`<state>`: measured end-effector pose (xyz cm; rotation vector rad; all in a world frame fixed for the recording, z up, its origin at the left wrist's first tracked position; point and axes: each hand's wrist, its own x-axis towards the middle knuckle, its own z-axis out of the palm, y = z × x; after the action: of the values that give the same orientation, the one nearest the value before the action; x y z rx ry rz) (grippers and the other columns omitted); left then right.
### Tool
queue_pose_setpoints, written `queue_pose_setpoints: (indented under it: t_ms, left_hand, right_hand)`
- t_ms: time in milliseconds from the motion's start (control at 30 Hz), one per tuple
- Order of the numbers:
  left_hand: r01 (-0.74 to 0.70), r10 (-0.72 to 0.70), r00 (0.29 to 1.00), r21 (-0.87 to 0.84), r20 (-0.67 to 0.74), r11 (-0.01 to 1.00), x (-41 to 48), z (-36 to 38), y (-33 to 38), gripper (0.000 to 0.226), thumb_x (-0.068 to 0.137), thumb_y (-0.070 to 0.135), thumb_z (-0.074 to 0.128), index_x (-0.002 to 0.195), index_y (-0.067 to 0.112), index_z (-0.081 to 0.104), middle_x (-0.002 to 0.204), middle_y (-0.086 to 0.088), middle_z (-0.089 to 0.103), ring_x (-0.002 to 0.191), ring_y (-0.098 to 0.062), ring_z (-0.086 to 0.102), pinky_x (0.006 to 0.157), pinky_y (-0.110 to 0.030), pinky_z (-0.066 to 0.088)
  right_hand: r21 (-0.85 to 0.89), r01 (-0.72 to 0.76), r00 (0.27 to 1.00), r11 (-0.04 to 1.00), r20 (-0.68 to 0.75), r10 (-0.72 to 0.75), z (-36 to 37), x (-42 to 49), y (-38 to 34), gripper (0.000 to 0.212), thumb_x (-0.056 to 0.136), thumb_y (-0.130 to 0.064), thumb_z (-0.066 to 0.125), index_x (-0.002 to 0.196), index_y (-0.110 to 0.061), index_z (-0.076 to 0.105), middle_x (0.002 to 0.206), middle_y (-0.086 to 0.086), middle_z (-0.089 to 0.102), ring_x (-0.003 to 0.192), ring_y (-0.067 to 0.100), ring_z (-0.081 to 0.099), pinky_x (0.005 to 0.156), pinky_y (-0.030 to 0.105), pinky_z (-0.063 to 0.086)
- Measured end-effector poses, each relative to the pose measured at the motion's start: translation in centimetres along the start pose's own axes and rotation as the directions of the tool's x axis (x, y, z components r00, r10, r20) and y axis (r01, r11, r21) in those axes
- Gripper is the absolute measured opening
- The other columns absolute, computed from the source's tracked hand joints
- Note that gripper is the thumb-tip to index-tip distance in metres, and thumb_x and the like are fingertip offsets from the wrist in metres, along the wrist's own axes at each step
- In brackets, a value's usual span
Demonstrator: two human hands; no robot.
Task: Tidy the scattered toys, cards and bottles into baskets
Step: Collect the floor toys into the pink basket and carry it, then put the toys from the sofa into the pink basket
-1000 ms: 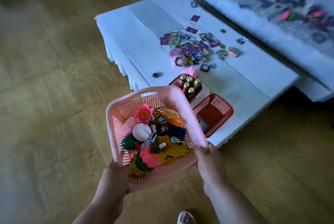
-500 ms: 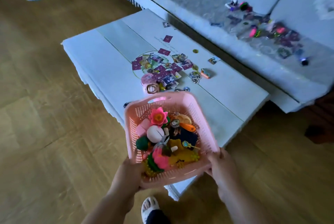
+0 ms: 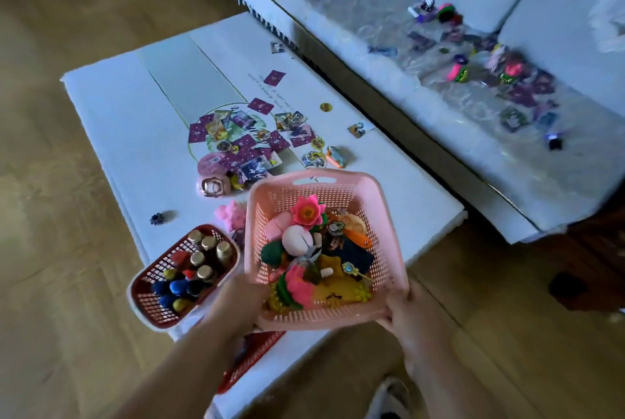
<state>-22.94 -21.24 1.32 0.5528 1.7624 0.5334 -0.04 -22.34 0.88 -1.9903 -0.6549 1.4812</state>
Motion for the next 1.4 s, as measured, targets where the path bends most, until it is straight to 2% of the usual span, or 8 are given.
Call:
queue_pose_setpoints:
  t_ms: [267, 600, 700, 767, 933, 1033, 1200, 1400]
  left_hand:
    - [0.114, -0.118, 0.992, -0.125, -0.031, 0.986, 1.1, 11.5, 0.2, 0.021, 0.088, -0.001, 0.057, 0.083, 0.019, 0.058, 0.077, -0.020, 0.072, 0.054, -0.025, 0.068, 0.062, -0.042, 0.060]
    - [0.229, -0.272, 0.951, -0.255, -0.148, 0.939, 7.1, 14.0, -0.7, 0.017, 0.092, 0.011, 0.061, 0.108, 0.008, 0.058, 0.098, -0.019, 0.070, 0.073, -0.029, 0.069, 0.074, -0.050, 0.060]
    - [0.264, -0.286, 0.949, -0.161, -0.131, 0.951, 9.7, 14.9, -0.2, 0.034, 0.095, 0.014, 0.057, 0.128, 0.006, 0.051, 0.110, -0.014, 0.064, 0.090, -0.028, 0.066, 0.073, -0.034, 0.059]
    - [0.218, -0.255, 0.957, -0.239, -0.137, 0.946, 11.4, 14.9, -0.2, 0.016, 0.095, 0.012, 0.058, 0.110, 0.006, 0.055, 0.094, -0.012, 0.061, 0.071, -0.019, 0.061, 0.055, -0.024, 0.052]
    - [0.283, -0.302, 0.943, -0.142, -0.139, 0.948, 15.8, 14.3, 0.4, 0.018, 0.089, 0.030, 0.065, 0.094, 0.015, 0.056, 0.087, -0.006, 0.063, 0.075, -0.022, 0.059, 0.069, -0.033, 0.048]
    - [0.260, -0.258, 0.934, -0.027, -0.247, 0.965, 17.6, 13.1, 3.0, 0.022, 0.090, 0.035, 0.058, 0.095, 0.013, 0.057, 0.092, -0.009, 0.066, 0.086, -0.029, 0.061, 0.074, -0.037, 0.048]
    - [0.175, -0.120, 0.920, 0.117, -0.373, 0.978, 21.1, 11.6, 6.8, 0.042, 0.093, 0.031, 0.053, 0.132, 0.015, 0.053, 0.136, -0.007, 0.054, 0.123, -0.027, 0.050, 0.098, -0.034, 0.041]
    - [0.035, 0.064, 0.868, 0.191, -0.493, 0.981, 22.9, 12.6, 10.7, 0.046, 0.092, 0.015, 0.054, 0.137, 0.019, 0.048, 0.142, -0.003, 0.046, 0.134, -0.020, 0.036, 0.112, -0.033, 0.028]
  right_hand:
    - [-0.431, 0.127, 0.992, 0.893, 0.054, -0.115, -9.0, 9.4, -2.0, 0.031, 0.097, -0.035, 0.050, 0.120, -0.016, 0.053, 0.098, -0.002, 0.063, 0.085, 0.014, 0.062, 0.067, 0.031, 0.054]
    - [-0.670, 0.177, 0.983, 0.721, 0.157, -0.095, -5.6, 19.8, -3.9, 0.023, 0.087, -0.004, 0.055, 0.105, -0.019, 0.052, 0.094, 0.003, 0.058, 0.085, 0.022, 0.058, 0.061, 0.030, 0.052]
    - [-0.728, 0.190, 0.979, 0.658, 0.189, -0.075, -4.3, 23.2, -4.4, 0.024, 0.086, -0.005, 0.058, 0.098, -0.025, 0.050, 0.090, 0.000, 0.059, 0.083, 0.021, 0.060, 0.068, 0.037, 0.058]
    - [-0.733, 0.184, 0.978, 0.655, 0.203, -0.048, -3.7, 25.2, -4.8, 0.024, 0.087, -0.005, 0.057, 0.097, -0.026, 0.051, 0.090, 0.001, 0.061, 0.083, 0.021, 0.062, 0.070, 0.038, 0.059]
    - [-0.864, 0.178, 0.971, 0.471, 0.233, 0.061, -2.7, 30.0, -7.5, 0.012, 0.086, -0.005, 0.052, 0.086, -0.009, 0.062, 0.078, 0.006, 0.065, 0.071, 0.024, 0.062, 0.057, 0.027, 0.041]
    - [-0.878, 0.278, 0.954, 0.390, 0.299, -0.008, -1.0, 31.8, -10.4, 0.017, 0.093, -0.018, 0.052, 0.078, -0.013, 0.059, 0.074, 0.004, 0.060, 0.066, 0.022, 0.056, 0.059, 0.027, 0.034]
    - [-0.781, 0.431, 0.902, 0.452, 0.387, -0.191, 4.5, 35.2, -15.1, 0.028, 0.093, -0.023, 0.056, 0.119, -0.015, 0.058, 0.120, 0.003, 0.064, 0.109, 0.021, 0.060, 0.090, 0.030, 0.045]
    - [-0.769, 0.449, 0.894, 0.456, 0.377, -0.243, 12.3, 41.3, -17.5, 0.057, 0.085, -0.034, 0.068, 0.130, -0.008, 0.043, 0.122, 0.010, 0.055, 0.103, 0.031, 0.058, 0.078, 0.030, 0.044]
